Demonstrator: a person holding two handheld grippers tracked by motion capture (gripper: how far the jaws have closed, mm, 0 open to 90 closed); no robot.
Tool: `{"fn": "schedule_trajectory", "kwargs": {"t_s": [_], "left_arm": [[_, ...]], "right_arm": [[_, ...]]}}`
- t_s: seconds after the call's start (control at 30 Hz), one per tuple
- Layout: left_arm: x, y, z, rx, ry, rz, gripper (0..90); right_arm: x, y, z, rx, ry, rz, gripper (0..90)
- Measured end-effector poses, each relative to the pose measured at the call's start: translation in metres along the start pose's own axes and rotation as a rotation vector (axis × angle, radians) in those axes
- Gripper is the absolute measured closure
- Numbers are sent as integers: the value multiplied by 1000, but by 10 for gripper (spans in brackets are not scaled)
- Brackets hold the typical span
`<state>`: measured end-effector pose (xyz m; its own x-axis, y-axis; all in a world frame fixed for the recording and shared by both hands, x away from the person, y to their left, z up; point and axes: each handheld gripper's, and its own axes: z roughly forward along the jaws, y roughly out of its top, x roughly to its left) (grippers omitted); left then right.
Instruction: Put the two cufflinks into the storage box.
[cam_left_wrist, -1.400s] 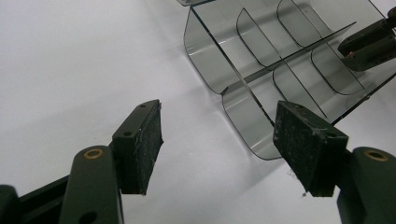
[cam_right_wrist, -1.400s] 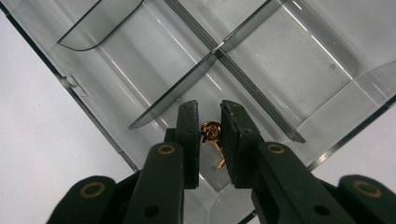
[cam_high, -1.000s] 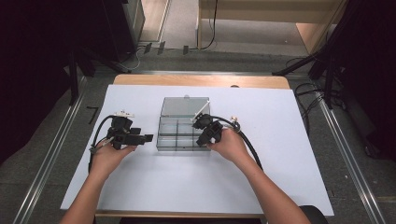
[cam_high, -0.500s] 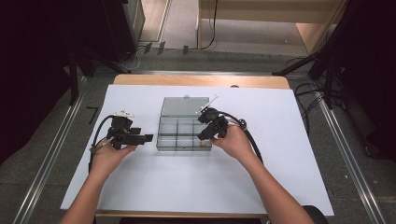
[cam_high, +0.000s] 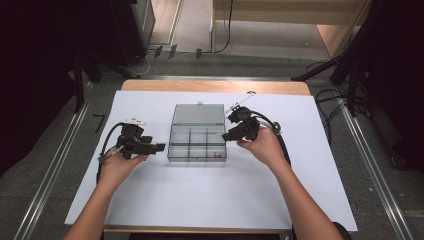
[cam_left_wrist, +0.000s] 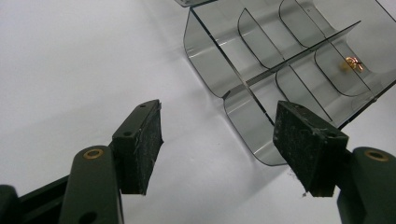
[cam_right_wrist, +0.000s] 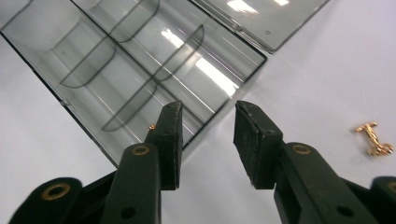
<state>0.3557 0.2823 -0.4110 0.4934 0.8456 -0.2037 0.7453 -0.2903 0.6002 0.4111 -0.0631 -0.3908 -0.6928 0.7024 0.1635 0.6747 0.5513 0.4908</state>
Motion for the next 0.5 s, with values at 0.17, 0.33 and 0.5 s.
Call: {"fn": "schedule_trajectory", "kwargs": {"t_s": [0.17,0.33,0.5], "left_arm": [[-1,3,3,3,-6,8,339],[-2,7,7,5,-12,19,339],[-1,12,9,0,-12,19,339]], "right_arm": [[-12,-5,-3,16,-26,29,629],[-26,-9,-3,33,-60,54,630],[-40,-6,-7,24,-74,87,639]]}}
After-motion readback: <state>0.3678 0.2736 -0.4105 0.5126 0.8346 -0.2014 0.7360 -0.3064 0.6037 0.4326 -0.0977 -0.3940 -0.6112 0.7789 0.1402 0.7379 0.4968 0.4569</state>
